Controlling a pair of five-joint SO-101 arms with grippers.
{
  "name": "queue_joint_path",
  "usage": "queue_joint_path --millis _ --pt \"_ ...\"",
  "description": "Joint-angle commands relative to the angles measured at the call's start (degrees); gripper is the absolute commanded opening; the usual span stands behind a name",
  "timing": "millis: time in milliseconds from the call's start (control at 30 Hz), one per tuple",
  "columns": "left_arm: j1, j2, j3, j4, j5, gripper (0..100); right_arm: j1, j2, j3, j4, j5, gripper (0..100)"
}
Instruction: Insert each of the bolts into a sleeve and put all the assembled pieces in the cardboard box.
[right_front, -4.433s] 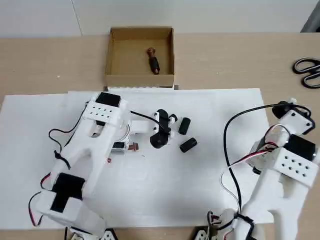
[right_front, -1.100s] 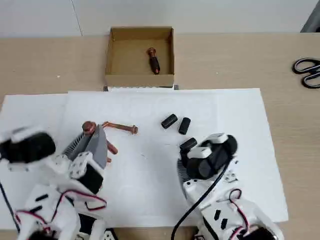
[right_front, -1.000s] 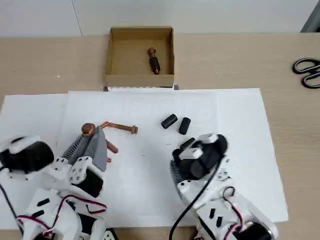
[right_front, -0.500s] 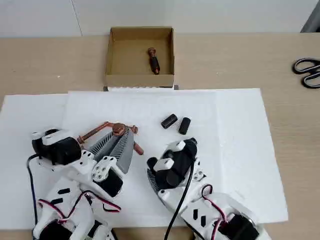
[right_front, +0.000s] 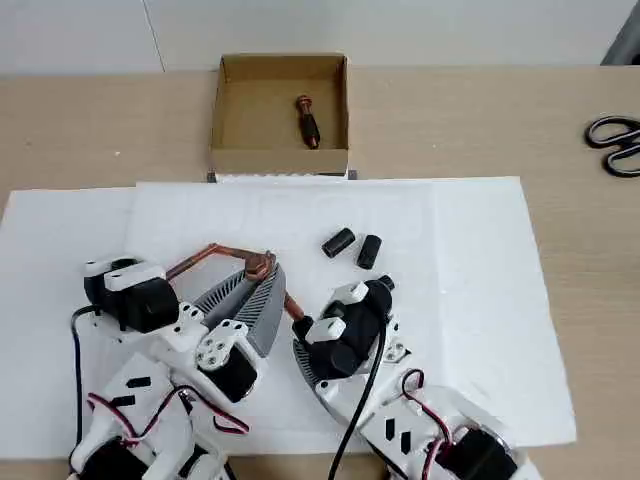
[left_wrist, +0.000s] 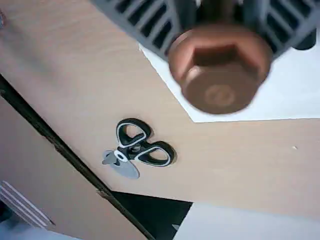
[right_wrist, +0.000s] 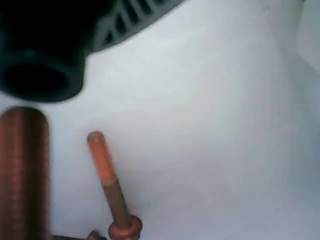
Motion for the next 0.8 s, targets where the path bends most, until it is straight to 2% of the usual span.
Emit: queue_joint_path --millis 0,333,467,633,767 --pt "1.32 -0.35 -0.4 1.14 0.35 1 0.04 -0.22 -0.35 -2.68 -0.09 0.2" --pt "2.81 -0.26 -0.22 4.22 0.35 1 0.04 -0.13 -0.35 -4.18 0.0 0.2" --pt "3.08 -0.26 0.66 8.0 0.26 1 0.04 -0.22 -0.7 -4.26 3.52 0.2" --pt "8.35 -0.26 0.57 11.87 0.0 1 0.04 -0.22 -2.02 -4.26 4.84 0.2" --pt "9.14 -0.26 2.24 11.96 -5.36 1 0.13 -0.22 -2.81 -4.26 4.84 0.2"
